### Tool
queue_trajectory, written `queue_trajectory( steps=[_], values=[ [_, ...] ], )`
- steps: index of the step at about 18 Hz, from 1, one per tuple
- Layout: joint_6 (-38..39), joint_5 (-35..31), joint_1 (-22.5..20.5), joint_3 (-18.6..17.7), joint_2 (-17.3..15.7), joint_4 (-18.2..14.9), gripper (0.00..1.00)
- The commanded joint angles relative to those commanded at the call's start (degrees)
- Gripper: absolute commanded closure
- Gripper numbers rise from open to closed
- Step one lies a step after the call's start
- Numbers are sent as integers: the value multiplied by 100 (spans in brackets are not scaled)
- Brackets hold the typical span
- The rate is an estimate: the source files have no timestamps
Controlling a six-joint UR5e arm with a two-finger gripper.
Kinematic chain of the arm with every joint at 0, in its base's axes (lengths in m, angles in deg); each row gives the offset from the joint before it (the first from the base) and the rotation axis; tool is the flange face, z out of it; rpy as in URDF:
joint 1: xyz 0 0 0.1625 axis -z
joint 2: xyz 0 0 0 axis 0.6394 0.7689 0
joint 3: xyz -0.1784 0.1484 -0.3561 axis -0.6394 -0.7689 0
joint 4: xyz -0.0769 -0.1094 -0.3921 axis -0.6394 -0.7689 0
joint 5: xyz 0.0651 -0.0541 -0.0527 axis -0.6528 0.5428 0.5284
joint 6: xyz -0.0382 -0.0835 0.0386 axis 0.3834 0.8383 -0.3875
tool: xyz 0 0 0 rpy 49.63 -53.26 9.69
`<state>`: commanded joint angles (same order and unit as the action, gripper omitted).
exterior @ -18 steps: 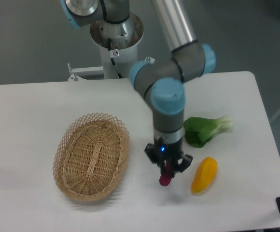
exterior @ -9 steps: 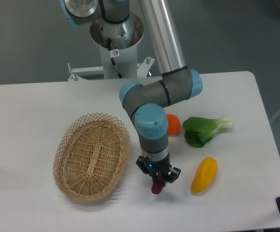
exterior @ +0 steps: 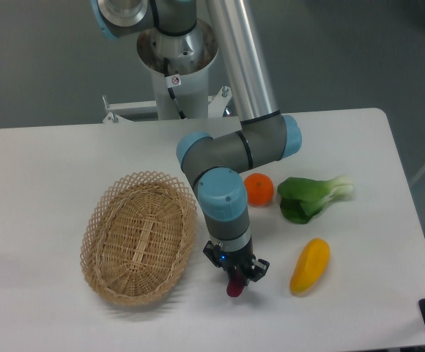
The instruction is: Place the sweet potato on the table
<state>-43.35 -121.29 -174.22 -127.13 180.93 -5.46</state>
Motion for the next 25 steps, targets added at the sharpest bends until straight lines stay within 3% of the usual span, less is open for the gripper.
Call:
queue_trajectory(
  steps=[8,12,16,21,25],
  values=[
    [18,-79,9,45,-272,-79,0],
    [-105,-789,9,79,-588,-88,0],
    [-1254,-949,-166,123,-1150,-184,0],
    [-1976,-555,-860,237,-1687,-1220,0],
    [-2951,-440,-1247,579,-1995,-2326,0]
  ],
)
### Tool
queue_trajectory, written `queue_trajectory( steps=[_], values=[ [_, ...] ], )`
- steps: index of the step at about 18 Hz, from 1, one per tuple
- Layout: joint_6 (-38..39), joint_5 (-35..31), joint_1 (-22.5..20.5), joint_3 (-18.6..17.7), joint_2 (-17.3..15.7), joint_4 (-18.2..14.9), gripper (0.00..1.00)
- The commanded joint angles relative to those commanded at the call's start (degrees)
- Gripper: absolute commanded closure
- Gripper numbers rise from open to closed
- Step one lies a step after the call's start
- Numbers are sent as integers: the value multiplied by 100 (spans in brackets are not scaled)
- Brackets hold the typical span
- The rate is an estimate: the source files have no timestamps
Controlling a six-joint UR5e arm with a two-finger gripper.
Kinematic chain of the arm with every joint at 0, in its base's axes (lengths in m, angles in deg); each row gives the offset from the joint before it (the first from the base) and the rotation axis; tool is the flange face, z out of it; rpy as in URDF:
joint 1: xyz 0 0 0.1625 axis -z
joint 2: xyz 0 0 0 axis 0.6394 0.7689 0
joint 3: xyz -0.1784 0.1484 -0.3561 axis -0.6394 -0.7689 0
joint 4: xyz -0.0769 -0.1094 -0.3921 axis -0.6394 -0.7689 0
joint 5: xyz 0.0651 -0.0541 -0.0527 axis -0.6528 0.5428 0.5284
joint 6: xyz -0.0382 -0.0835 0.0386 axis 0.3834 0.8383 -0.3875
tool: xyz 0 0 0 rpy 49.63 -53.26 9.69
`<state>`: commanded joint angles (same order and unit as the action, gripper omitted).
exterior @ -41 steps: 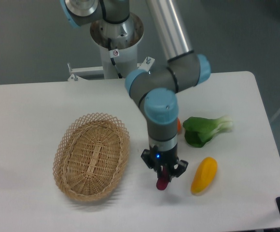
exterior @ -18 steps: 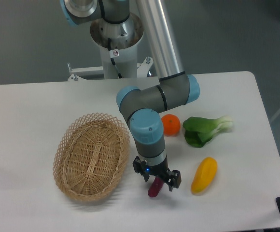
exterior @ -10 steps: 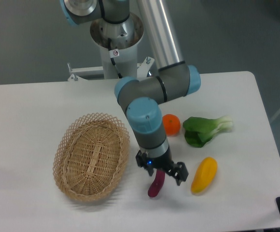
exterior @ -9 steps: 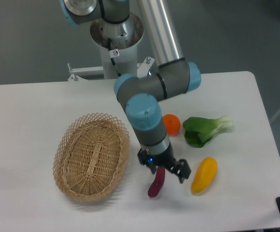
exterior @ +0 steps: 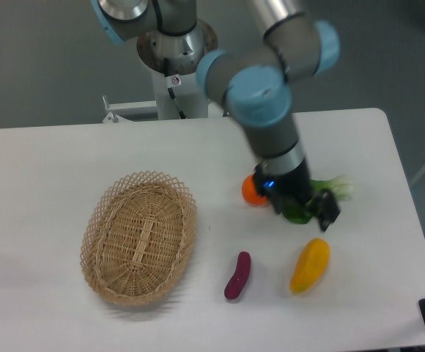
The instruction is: Place the sweet potato on the table
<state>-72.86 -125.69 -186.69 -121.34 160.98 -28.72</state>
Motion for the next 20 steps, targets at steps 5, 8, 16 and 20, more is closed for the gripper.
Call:
queue_trajectory(
  steps=[5,8,16,20],
  values=[
    [-756,929,-641,256,-238,-951,0],
    [-1485,1169,-870,239,-334,-1127,0],
    [-1795,1178,-1187,-87,-730,-1278,0],
    [-1795,1195,-1187,-87,-739,-1260,0]
  ],
)
